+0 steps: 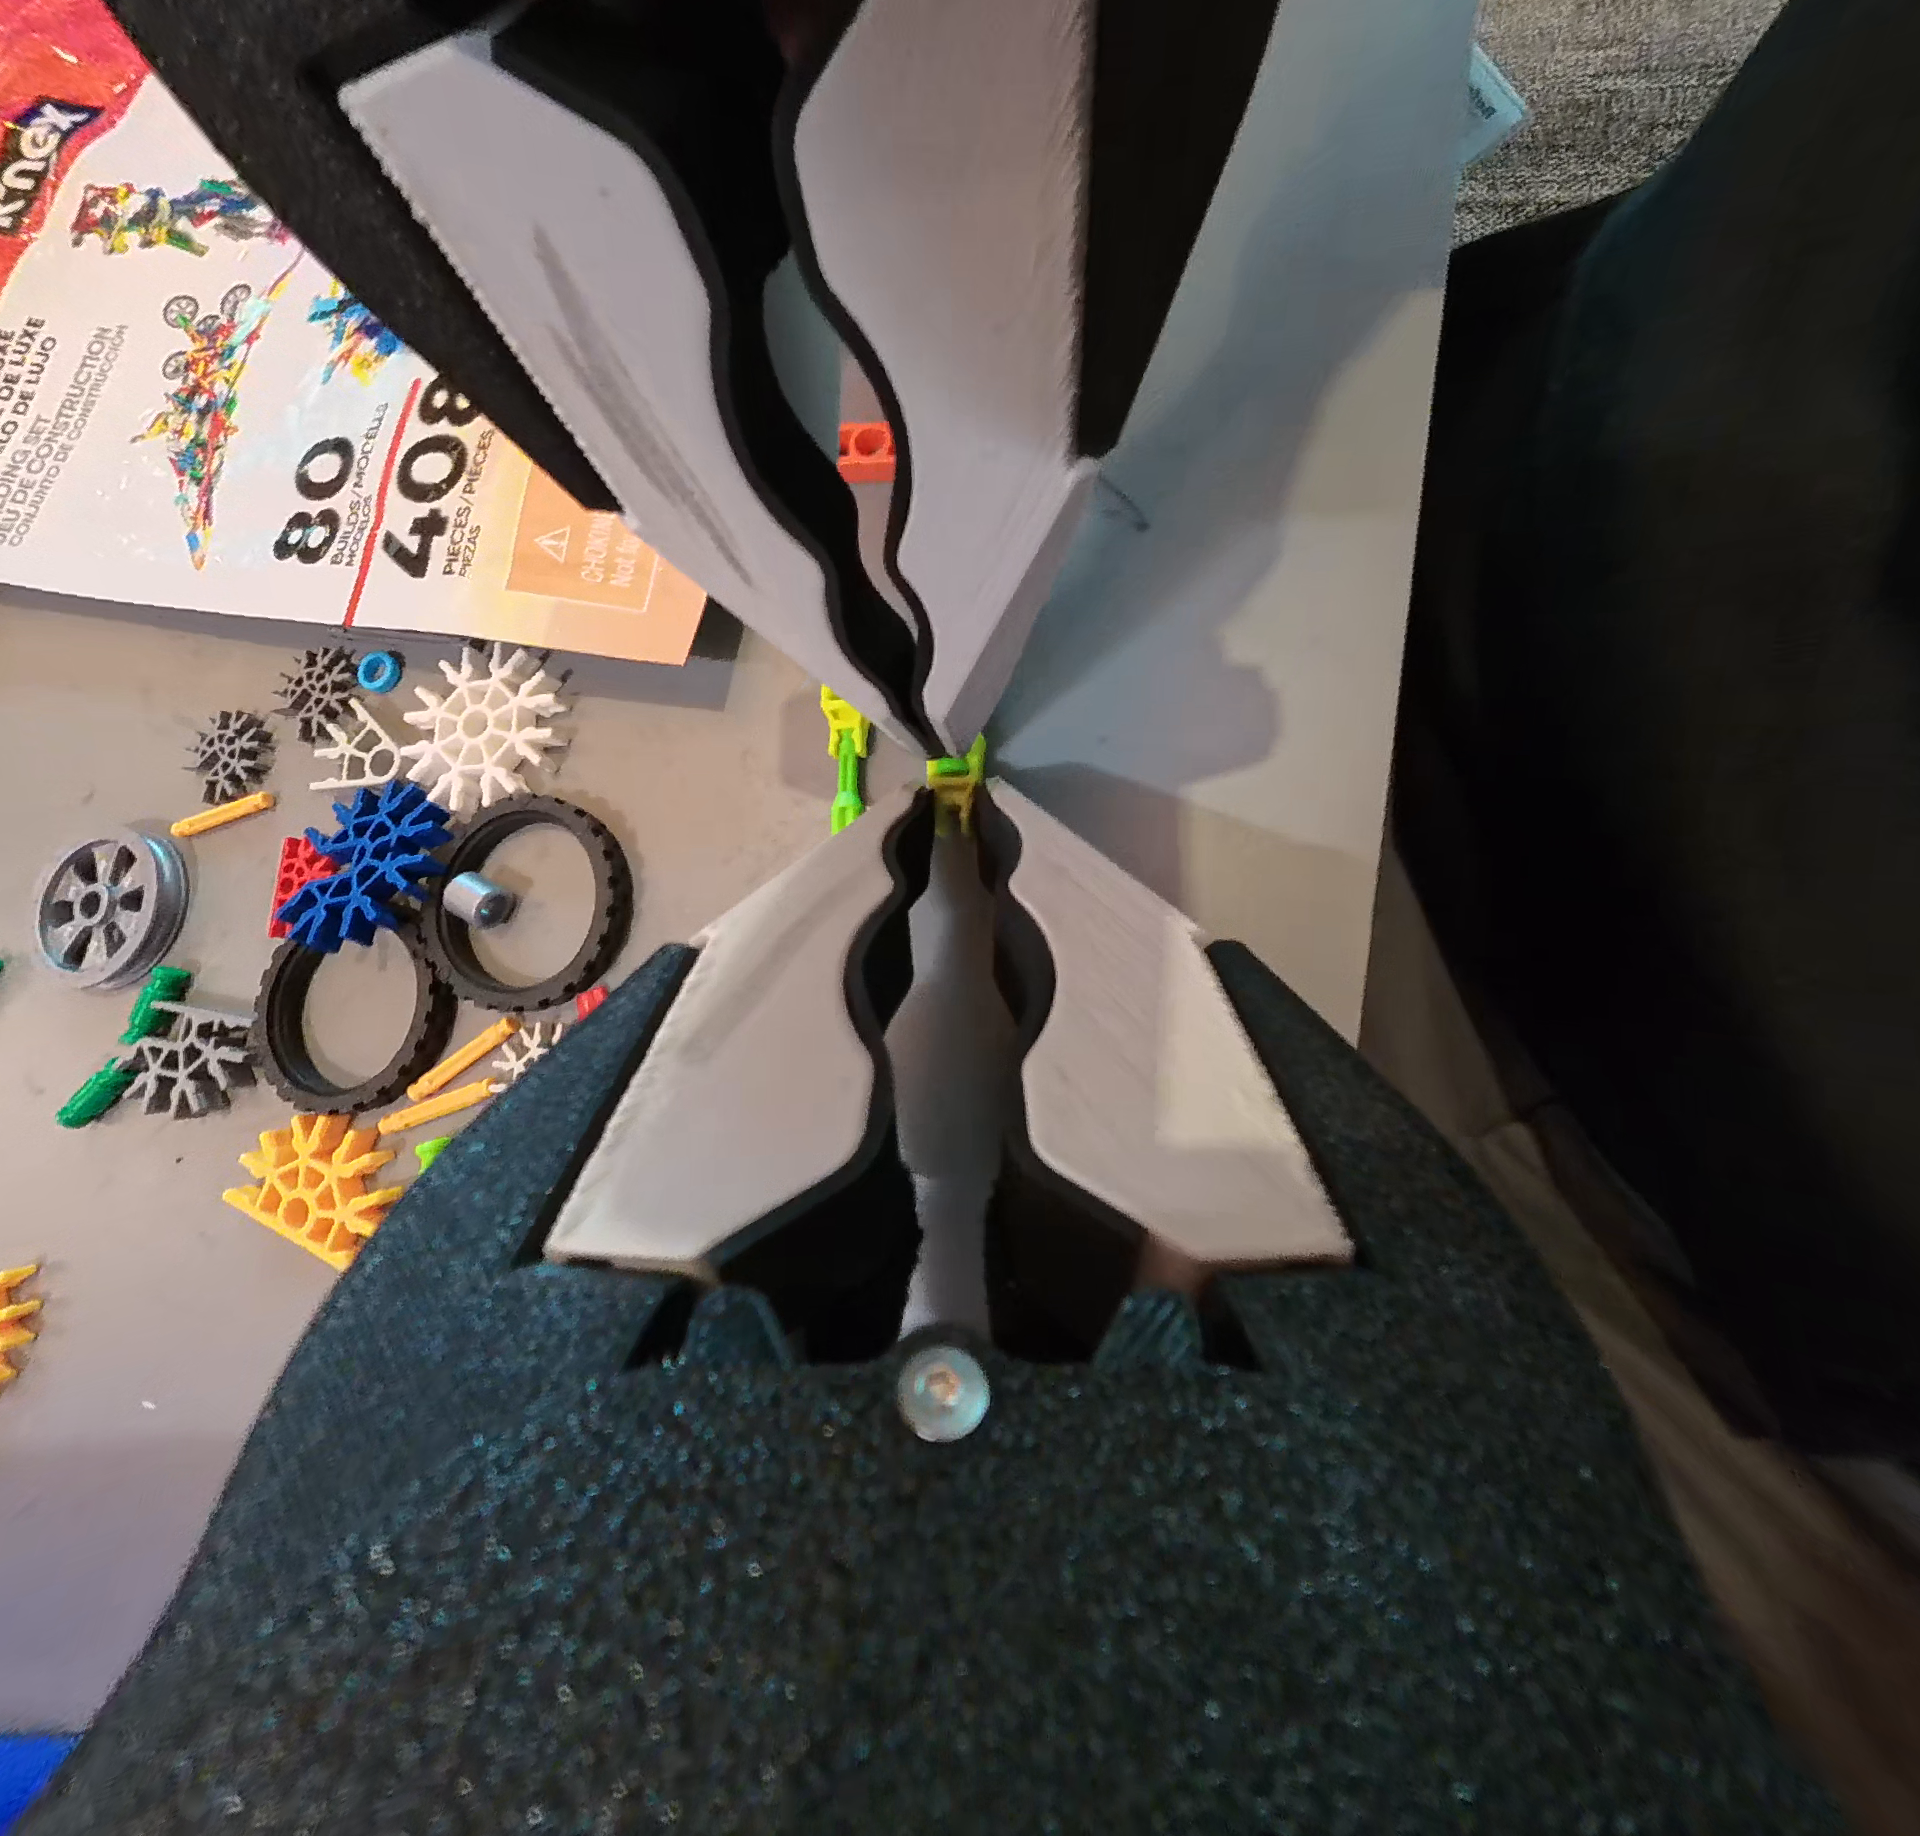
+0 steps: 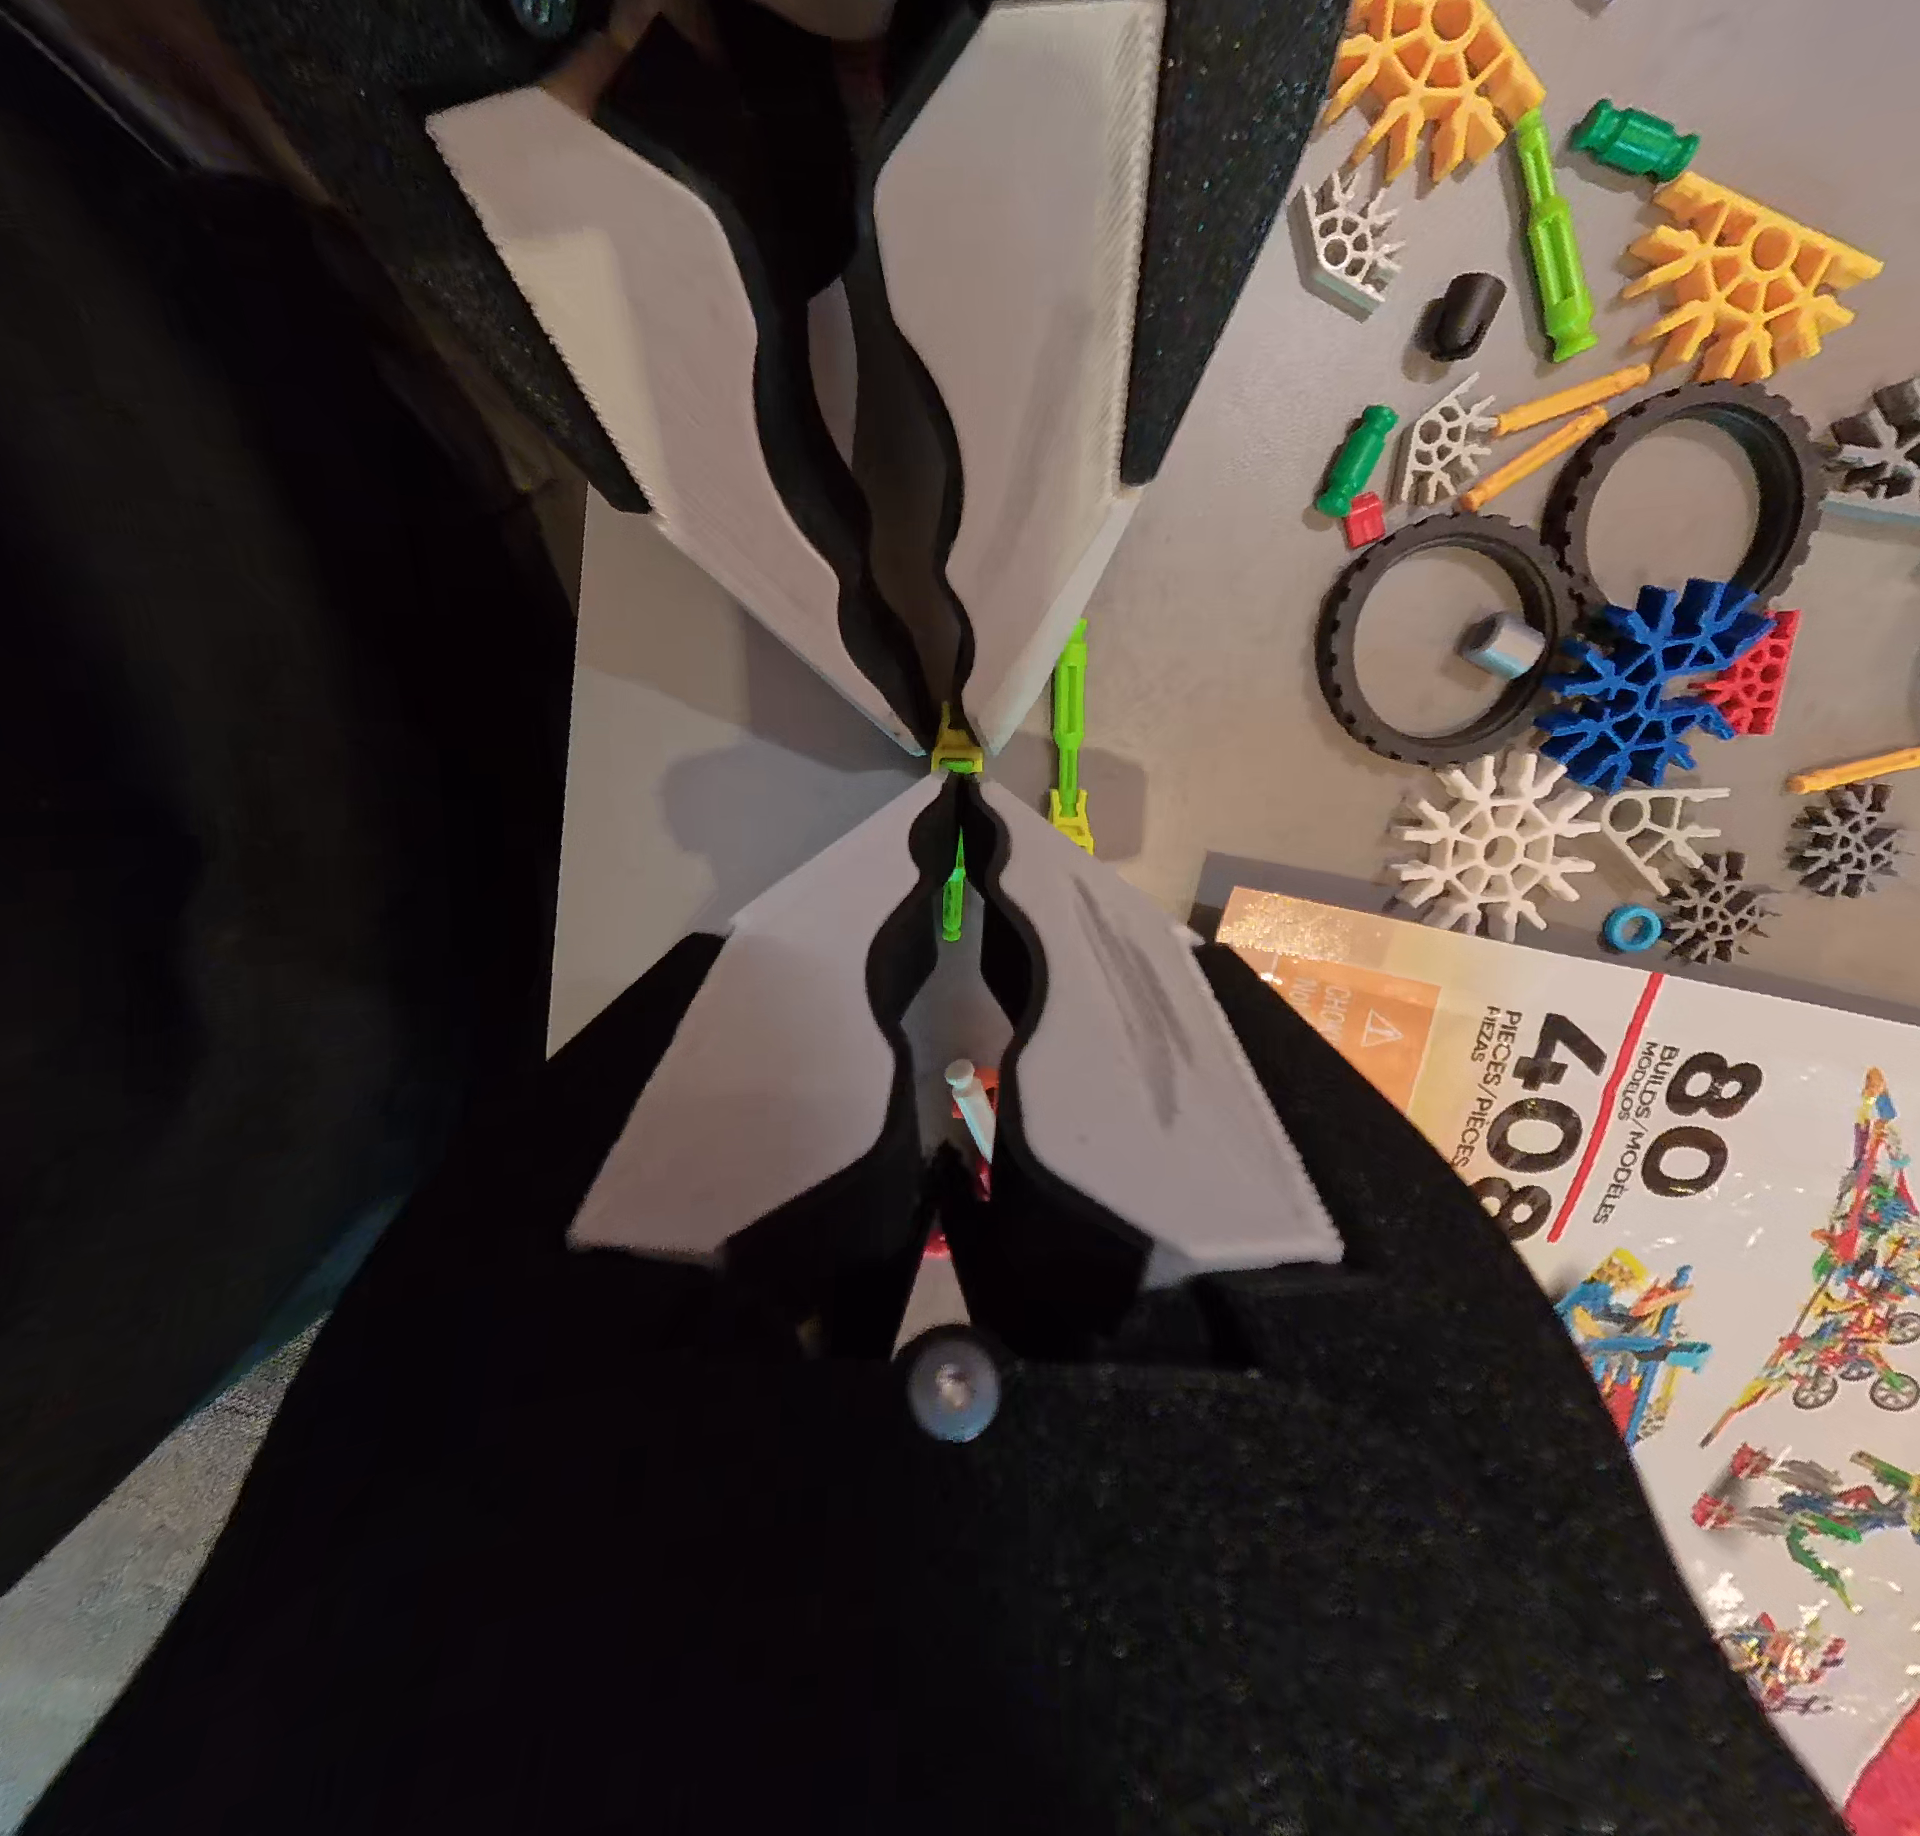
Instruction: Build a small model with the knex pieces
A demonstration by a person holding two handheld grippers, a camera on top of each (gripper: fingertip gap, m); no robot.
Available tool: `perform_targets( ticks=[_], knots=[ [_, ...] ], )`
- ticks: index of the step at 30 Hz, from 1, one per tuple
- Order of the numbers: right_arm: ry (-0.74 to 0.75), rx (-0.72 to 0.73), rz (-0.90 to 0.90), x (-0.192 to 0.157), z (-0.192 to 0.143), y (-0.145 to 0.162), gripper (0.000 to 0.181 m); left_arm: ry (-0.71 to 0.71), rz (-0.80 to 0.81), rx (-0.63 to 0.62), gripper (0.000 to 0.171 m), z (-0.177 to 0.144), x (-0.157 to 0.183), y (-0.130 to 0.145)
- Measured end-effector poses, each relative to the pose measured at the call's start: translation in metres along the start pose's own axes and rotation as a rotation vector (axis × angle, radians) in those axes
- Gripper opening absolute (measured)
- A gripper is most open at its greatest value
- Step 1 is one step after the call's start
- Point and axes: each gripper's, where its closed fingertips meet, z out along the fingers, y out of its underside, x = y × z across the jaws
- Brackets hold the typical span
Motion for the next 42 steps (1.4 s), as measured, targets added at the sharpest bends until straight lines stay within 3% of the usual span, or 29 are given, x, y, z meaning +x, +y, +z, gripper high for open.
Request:
perform_targets(
  ticks=[9,16,21,31,42],
  knots=[
    [0.000,-0.014,0.000,0.000,0.002,0.001,0.000,-0.014,-0.005,0.013,0.006,0.000,0.000,0.000],
    [-0.040,0.141,0.092,0.004,-0.018,-0.001,0.000,-0.027,-0.035,0.018,0.005,-0.004,-0.003,0.005],
    [0.048,0.197,0.114,0.020,-0.041,0.007,0.000,-0.020,-0.019,0.010,0.006,-0.008,-0.002,0.008],
    [0.103,0.283,0.133,0.028,-0.046,0.012,0.001,-0.049,-0.041,0.020,0.007,-0.023,-0.003,0.014],
    [0.134,0.182,0.068,0.029,-0.008,0.011,0.010,-0.068,-0.054,-0.003,0.008,-0.013,-0.002,0.014]
  ],
)
